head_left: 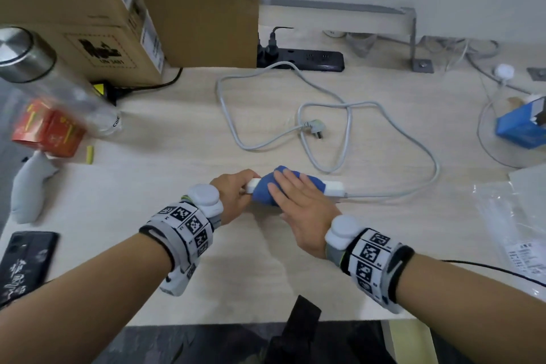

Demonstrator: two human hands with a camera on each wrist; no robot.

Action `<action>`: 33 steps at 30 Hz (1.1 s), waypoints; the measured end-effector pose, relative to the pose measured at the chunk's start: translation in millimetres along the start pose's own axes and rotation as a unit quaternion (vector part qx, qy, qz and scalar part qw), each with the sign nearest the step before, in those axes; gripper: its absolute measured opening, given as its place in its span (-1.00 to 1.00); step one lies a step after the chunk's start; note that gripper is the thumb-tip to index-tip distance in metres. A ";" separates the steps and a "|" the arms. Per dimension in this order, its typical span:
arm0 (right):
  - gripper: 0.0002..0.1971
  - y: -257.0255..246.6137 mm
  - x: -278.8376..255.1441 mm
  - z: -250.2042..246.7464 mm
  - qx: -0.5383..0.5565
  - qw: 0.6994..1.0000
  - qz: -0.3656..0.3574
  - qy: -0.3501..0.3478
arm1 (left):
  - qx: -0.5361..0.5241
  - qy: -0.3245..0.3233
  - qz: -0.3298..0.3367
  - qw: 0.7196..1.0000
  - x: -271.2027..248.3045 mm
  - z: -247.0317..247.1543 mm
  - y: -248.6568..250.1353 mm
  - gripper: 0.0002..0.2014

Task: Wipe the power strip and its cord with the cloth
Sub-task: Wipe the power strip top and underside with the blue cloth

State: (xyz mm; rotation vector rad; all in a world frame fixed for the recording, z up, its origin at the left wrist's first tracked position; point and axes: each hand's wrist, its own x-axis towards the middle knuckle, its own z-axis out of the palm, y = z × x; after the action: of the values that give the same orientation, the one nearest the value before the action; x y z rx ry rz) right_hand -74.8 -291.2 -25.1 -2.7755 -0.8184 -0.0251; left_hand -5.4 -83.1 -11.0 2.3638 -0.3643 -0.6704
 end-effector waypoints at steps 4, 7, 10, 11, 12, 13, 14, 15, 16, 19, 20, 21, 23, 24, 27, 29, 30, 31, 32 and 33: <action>-0.46 -24.1 30.6 9.3 0.009 1.000 -0.020 0.004 | -0.001 0.002 0.005 1.000 0.6 0.9 -4.3 -0.67; -0.36 5.1 10.5 1.3 0.029 0.999 -0.030 0.016 | -0.004 0.004 0.000 1.000 0.0 -0.7 -1.4 -0.74; -0.53 50.1 -29.4 -17.3 0.029 0.999 -0.011 0.026 | -0.008 -0.009 -0.006 1.000 -1.3 -4.0 2.2 -0.77; -0.58 61.7 -40.9 -24.3 0.029 0.999 -0.002 0.036 | -0.005 -0.012 -0.005 1.000 -1.4 -4.7 2.8 -0.76; -0.59 68.5 -48.1 -30.9 0.025 0.999 0.008 0.045 | -0.002 -0.012 -0.003 1.000 -1.2 -4.6 2.7 -0.76; -0.61 71.1 -50.1 -35.6 0.016 0.998 0.016 0.050 | -0.002 -0.010 0.000 1.000 -1.0 -4.5 3.2 -0.75; -0.62 69.9 -46.2 -38.2 0.003 0.998 0.024 0.053 | -0.001 -0.008 0.002 1.000 -0.9 -5.0 3.3 -0.74; -0.63 65.4 -40.1 -38.5 -0.008 0.998 0.030 0.052 | 0.001 -0.009 0.004 1.000 -0.7 -4.5 3.7 -0.74; -0.62 57.3 -31.3 -35.8 -0.009 0.999 0.029 0.045 | 0.005 -0.010 0.003 1.000 -1.3 -3.8 3.5 -0.75; -0.53 22.6 3.2 -18.9 0.006 1.000 -0.003 0.012 | 0.022 -0.002 0.001 1.000 -0.5 -1.0 -0.7 -0.74; -0.47 9.2 14.6 -13.3 0.014 1.000 -0.011 -0.002 | 0.029 0.001 0.005 1.000 -0.1 -0.2 -1.6 -0.73; -0.40 -3.1 24.4 -7.2 0.024 0.999 -0.012 -0.020 | 0.033 0.003 0.009 0.999 0.1 0.0 -2.3 -0.71; -0.29 -17.0 35.8 -0.2 0.054 0.997 0.005 -0.052 | 0.029 0.010 0.026 0.999 0.5 0.3 -2.5 -0.60; -0.28 -16.9 37.2 -1.4 0.066 0.996 0.008 -0.058 | 0.029 0.013 0.031 0.999 0.2 0.7 -3.0 -0.59; -0.44 11.1 19.5 -12.4 0.082 0.996 -0.034 -0.001 | 0.026 0.017 0.018 0.999 -1.2 -0.8 -2.1 -0.73; -0.51 39.1 -7.1 -22.5 0.083 0.995 -0.042 0.033 | 0.020 0.009 0.009 1.000 -0.7 -1.3 -1.3 -0.73; -0.51 53.2 -21.1 -29.9 0.079 0.996 -0.034 0.038 | 0.017 0.006 0.004 1.000 -0.7 -2.2 -1.3 -0.72; -0.48 66.9 -35.5 -35.1 0.072 0.996 -0.017 0.045 | 0.016 0.005 0.002 1.000 -0.5 -3.1 -0.9 -0.72; -0.44 78.6 -49.3 -39.2 0.065 0.997 0.005 0.049 | 0.020 0.002 0.003 1.000 -0.4 -2.7 -0.1 -0.71; -0.39 88.2 -59.5 -41.4 0.061 0.997 0.021 0.050 | 0.024 0.000 0.003 1.000 0.2 -2.8 0.4 -0.71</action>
State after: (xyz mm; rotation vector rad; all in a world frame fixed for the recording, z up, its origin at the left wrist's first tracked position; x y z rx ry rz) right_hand -75.4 -404.4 -10.3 -2.6526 -0.7104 -0.1029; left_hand -3.7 -82.0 -9.0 2.4073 -0.3912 -0.6673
